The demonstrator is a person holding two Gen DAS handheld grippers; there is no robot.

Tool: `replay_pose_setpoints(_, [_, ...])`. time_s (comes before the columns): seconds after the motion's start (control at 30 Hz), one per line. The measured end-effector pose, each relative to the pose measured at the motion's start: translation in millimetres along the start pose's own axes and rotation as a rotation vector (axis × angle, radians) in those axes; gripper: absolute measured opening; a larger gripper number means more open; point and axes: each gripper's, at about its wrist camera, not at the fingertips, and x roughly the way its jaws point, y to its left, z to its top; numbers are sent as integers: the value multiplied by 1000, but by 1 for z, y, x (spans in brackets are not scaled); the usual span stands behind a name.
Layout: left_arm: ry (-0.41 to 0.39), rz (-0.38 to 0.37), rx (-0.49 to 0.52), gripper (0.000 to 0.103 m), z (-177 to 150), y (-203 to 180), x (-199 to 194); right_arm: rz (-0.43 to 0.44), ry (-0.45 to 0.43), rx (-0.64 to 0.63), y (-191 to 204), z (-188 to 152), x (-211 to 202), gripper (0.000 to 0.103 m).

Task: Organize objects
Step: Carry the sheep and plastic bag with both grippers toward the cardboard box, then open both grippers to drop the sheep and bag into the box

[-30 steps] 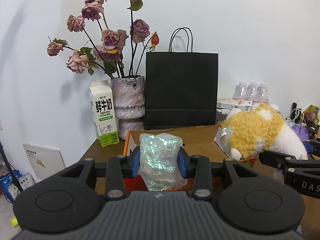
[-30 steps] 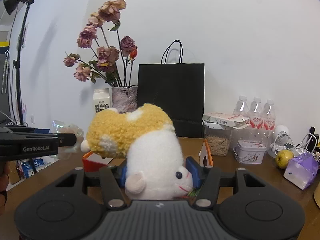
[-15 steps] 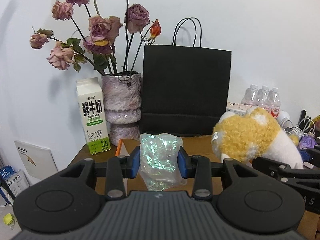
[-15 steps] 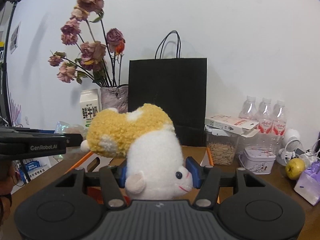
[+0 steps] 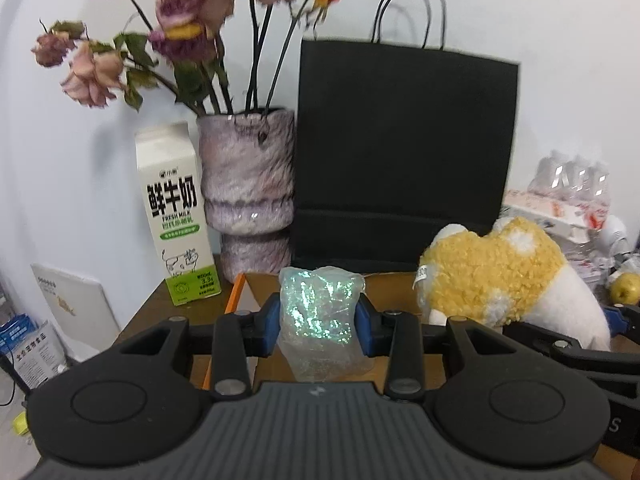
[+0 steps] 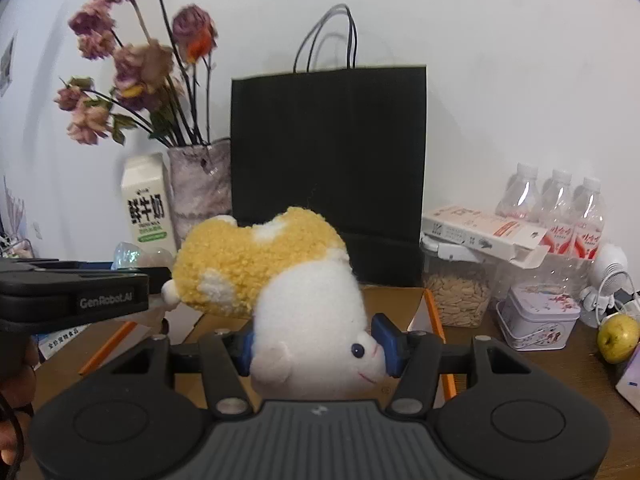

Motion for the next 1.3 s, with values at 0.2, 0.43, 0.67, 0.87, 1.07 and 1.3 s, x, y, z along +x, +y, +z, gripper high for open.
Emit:
replay_pose_setpoints(0.2, [98,37,-8,38,-4,-1,40,-38,68,-14,2,-4,37,56])
replay_pose_setpoints(0.43, [156,85,11,39,-12,-2,68,-59,141,-21,2,-16,69,56])
replay_pose_setpoints(0.67, [139,78,-7,103,-16,3,68,-48,202,-11,0,-25,81,89])
replay_pose_setpoints(0.87, [119,77,-24,103,-16,7,58,-58,191,15,-5,-28,72,100])
replay_pose_setpoints(1.07, [110,74,-25,103,-16,7,39,-67,193,26,-7,-27,55,102])
replay_pose_setpoints(1.3, [94,70,-33,103,-15,5,3,-59,171,22,-4,-24,19,103])
